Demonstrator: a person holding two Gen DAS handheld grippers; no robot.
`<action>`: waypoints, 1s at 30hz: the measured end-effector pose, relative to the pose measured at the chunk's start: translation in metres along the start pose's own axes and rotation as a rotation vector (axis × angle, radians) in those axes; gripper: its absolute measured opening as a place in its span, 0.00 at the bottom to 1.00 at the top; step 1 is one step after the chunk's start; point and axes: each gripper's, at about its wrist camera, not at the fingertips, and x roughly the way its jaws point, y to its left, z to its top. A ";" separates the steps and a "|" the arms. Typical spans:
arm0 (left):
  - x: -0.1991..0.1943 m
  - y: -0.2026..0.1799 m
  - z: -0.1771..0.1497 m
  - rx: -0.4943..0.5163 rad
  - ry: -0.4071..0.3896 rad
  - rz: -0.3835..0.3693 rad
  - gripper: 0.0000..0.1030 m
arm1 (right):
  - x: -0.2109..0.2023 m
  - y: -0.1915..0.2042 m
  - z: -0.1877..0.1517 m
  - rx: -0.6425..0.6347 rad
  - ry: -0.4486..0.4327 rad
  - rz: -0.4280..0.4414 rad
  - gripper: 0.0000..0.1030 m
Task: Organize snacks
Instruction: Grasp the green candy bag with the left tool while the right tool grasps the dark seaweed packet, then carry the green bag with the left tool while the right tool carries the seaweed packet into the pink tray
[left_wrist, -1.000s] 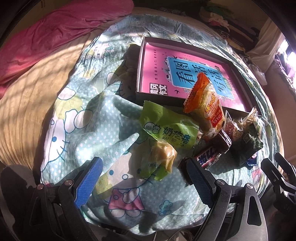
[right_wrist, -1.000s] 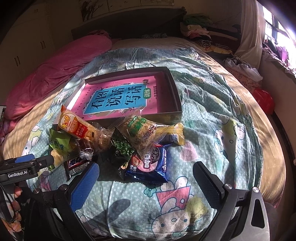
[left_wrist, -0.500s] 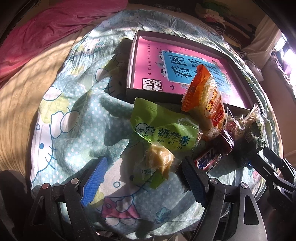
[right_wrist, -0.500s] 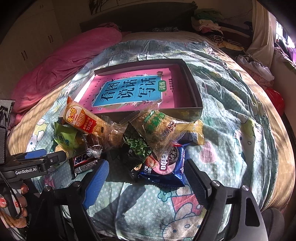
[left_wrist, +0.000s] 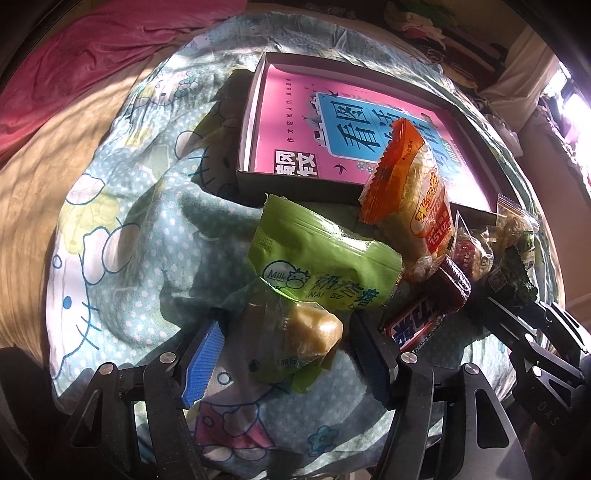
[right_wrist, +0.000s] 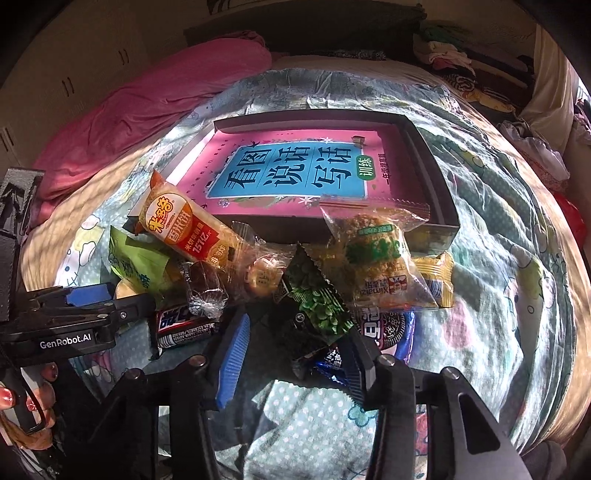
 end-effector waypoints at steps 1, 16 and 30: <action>0.000 0.000 0.000 -0.001 0.000 -0.002 0.66 | 0.001 0.002 0.000 -0.005 0.003 0.013 0.41; -0.001 0.011 0.002 -0.043 -0.002 -0.059 0.34 | -0.005 -0.002 0.000 0.006 -0.010 0.071 0.28; -0.043 0.008 0.007 -0.031 -0.052 -0.096 0.34 | -0.035 -0.013 0.007 0.057 -0.075 0.112 0.27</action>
